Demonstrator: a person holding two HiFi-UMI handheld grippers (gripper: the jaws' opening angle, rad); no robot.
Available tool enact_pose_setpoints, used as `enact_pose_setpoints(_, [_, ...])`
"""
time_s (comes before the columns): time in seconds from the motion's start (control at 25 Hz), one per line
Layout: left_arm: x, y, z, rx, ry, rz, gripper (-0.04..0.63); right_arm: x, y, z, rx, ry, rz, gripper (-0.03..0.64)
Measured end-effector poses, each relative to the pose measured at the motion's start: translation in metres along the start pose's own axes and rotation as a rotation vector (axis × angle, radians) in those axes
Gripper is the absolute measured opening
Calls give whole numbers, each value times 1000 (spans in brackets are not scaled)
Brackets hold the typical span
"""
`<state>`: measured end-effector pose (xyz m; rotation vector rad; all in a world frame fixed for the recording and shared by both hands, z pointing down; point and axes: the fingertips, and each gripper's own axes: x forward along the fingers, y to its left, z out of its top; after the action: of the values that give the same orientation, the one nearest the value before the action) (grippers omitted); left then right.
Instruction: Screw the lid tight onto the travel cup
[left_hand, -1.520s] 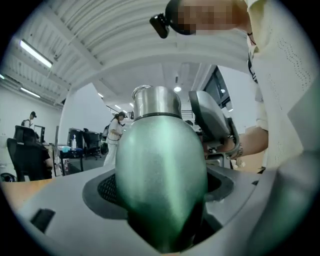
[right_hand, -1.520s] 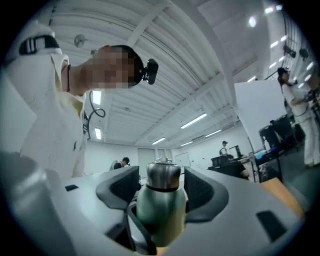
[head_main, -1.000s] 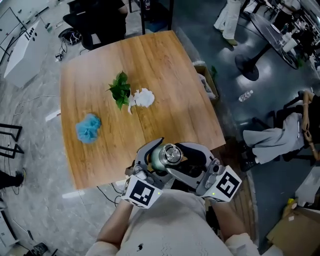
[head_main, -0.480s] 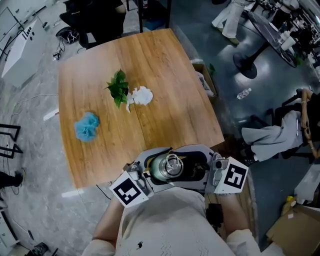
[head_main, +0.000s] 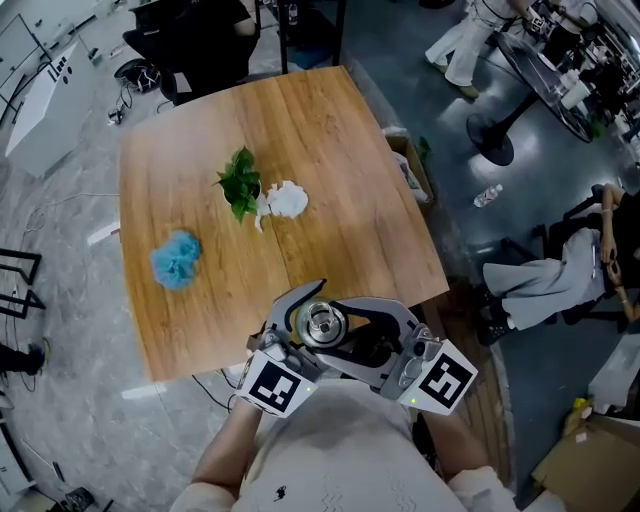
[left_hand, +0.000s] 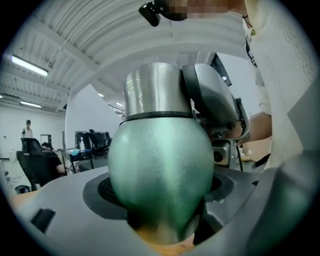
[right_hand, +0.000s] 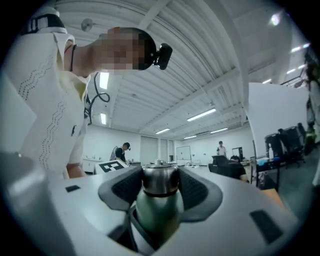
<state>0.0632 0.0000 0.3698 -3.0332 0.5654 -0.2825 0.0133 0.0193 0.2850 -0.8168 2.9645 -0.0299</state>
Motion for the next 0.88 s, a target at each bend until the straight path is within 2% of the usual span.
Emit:
enact_pose_setpoints(0.16, [-3,22,5,-20,-25,132,414,3,-11,5,4,-28,-164,228])
enact_pose_setpoints(0.24, [-4,28,3,-45,-24,166,414,1,-15,2,14,-40,-252,221])
enact_pose_setpoints(0.28, [-4,29,0,-43,-16,169,414,-2,-16,-1,27,-37,-267,215])
enact_pose_setpoints(0.32, [-5,28,-1,-31,-8,162,414,-4,-16,-5,40,-32,-254,216])
enact_pose_setpoints(0.4, [-9,21,-3,-2,2,108,413,-7,-13,-8,60,-19,-164,220])
enact_pose_setpoints(0.52, [-13,-3,-4,21,0,-76,413,-10,-2,-11,67,53,69,243])
enact_pose_setpoints(0.64, [-17,-26,-4,4,-3,-238,413,-8,12,-11,8,117,285,250])
enact_pose_setpoints(0.72, [-17,-31,-4,7,-3,-254,413,-4,20,-7,-17,98,351,249])
enact_pose_setpoints(0.76, [-17,-29,-5,13,2,-233,413,-1,21,-6,-25,83,346,249])
enact_pose_setpoints(0.88, [-14,-13,-6,-3,14,-112,413,3,14,-7,-30,40,223,242])
